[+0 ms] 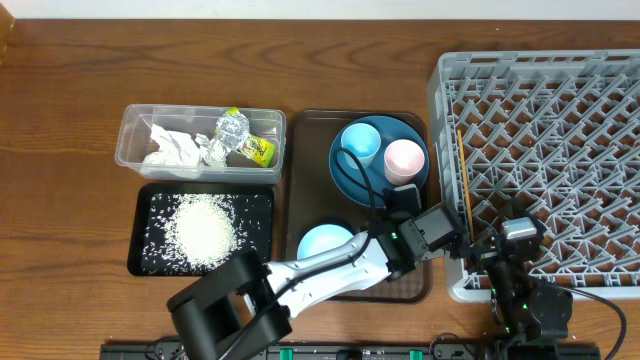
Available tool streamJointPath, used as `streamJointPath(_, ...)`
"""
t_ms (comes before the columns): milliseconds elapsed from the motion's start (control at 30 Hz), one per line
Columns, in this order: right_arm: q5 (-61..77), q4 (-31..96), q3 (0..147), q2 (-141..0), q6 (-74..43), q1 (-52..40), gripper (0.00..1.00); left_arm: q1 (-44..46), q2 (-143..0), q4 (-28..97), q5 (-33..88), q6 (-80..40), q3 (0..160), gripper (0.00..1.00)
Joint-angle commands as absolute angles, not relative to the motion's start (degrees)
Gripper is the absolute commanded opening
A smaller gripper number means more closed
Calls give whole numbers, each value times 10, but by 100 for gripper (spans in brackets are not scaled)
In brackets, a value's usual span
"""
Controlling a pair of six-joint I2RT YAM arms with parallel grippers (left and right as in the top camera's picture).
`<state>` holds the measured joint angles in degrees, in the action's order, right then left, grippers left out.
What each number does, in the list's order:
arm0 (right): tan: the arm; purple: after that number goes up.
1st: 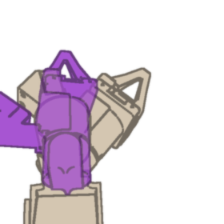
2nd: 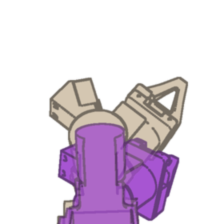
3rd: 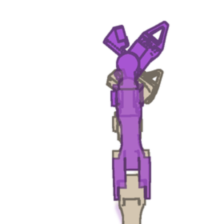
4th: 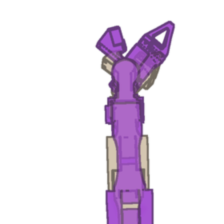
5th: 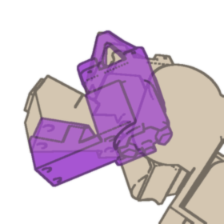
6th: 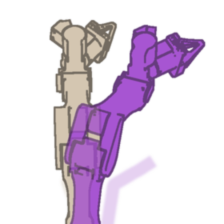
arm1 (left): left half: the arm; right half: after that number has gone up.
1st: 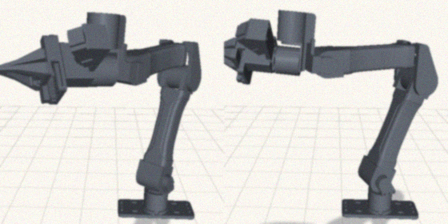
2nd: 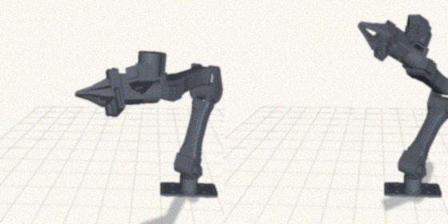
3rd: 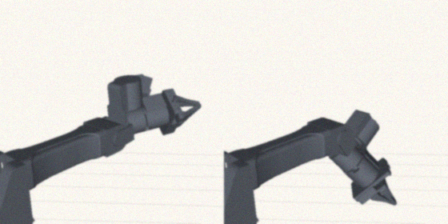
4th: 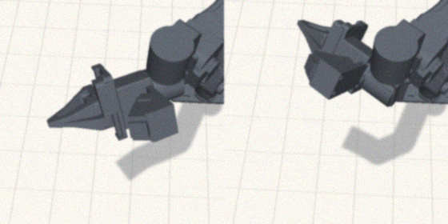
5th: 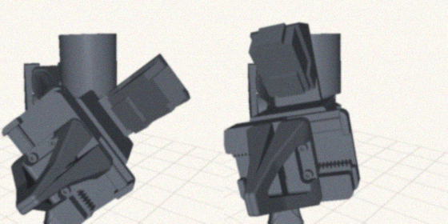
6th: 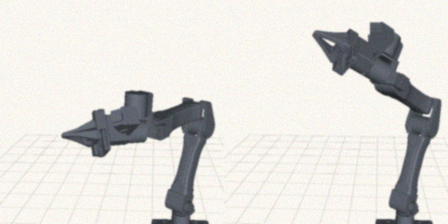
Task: Sort waste into correct bins and load items into the dishwasher rack
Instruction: 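Move the left gripper down to the carrot and grasp it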
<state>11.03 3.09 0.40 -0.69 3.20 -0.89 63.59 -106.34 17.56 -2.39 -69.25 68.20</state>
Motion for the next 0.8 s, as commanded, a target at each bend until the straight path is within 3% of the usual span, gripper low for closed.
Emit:
streamJointPath(0, 109, 33, 3, -4, 37, -11, 99, 635, -1076, 175, -22, -700, 681, 44)
streamJointPath(400, 109, 33, 3, -4, 37, -11, 99, 635, -1124, 173, -39, -700, 681, 44)
streamJointPath(533, 109, 33, 3, -4, 37, -11, 99, 634, -1123, 174, -39, -697, 681, 37)
streamJointPath(767, 109, 33, 3, -4, 37, -11, 99, 630, -1108, 194, -39, -660, 681, 37)
